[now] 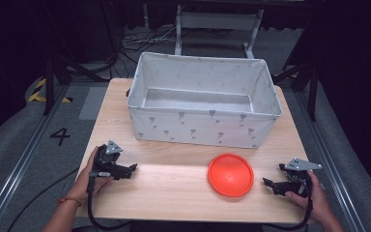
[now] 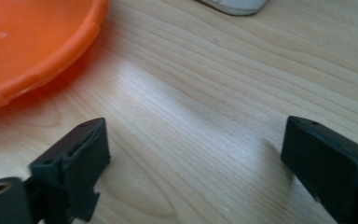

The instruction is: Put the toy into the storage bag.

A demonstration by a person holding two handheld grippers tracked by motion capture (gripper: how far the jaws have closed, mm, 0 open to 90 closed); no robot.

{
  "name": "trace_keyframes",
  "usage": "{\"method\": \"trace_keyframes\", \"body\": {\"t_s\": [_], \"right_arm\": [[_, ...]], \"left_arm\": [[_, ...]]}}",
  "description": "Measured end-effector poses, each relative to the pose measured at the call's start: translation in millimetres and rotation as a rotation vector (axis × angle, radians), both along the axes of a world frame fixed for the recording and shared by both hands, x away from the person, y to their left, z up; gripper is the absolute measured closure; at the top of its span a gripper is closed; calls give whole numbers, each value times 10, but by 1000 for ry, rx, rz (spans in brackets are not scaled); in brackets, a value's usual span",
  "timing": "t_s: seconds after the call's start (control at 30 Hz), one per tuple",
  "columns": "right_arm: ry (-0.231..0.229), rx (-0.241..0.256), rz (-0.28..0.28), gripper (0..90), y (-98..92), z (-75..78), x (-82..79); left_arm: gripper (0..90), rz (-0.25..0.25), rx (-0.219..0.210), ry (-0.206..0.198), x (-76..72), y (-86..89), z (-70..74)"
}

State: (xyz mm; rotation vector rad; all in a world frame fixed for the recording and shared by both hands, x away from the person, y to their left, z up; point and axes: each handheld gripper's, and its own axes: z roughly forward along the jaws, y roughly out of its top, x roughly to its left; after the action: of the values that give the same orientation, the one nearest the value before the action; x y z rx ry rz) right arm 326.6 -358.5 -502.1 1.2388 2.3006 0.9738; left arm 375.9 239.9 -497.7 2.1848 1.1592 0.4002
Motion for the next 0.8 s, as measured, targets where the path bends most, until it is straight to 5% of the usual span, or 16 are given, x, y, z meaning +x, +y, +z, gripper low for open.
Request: {"method": "trace_keyframes", "body": {"t_s": [0.1,0.37,0.43,0.53,0.8], "right_arm": [[6,-7,2,65,-2,7,20],[35,-24,48,82,-36,37,44],[32,1,58,206,-34,60,27],[42,41,71,159,-34,114,28],[-27,72,127,164,129,534,62]], "left_arm": [[3,5,2,-6,-8,-20,0],[1,-79,-1,3,-19,25,1],[0,-99,-2,6,-5,32,1],[0,-102,-4,5,-5,33,-1],[1,-104,-3,3,-1,35,0]]}}
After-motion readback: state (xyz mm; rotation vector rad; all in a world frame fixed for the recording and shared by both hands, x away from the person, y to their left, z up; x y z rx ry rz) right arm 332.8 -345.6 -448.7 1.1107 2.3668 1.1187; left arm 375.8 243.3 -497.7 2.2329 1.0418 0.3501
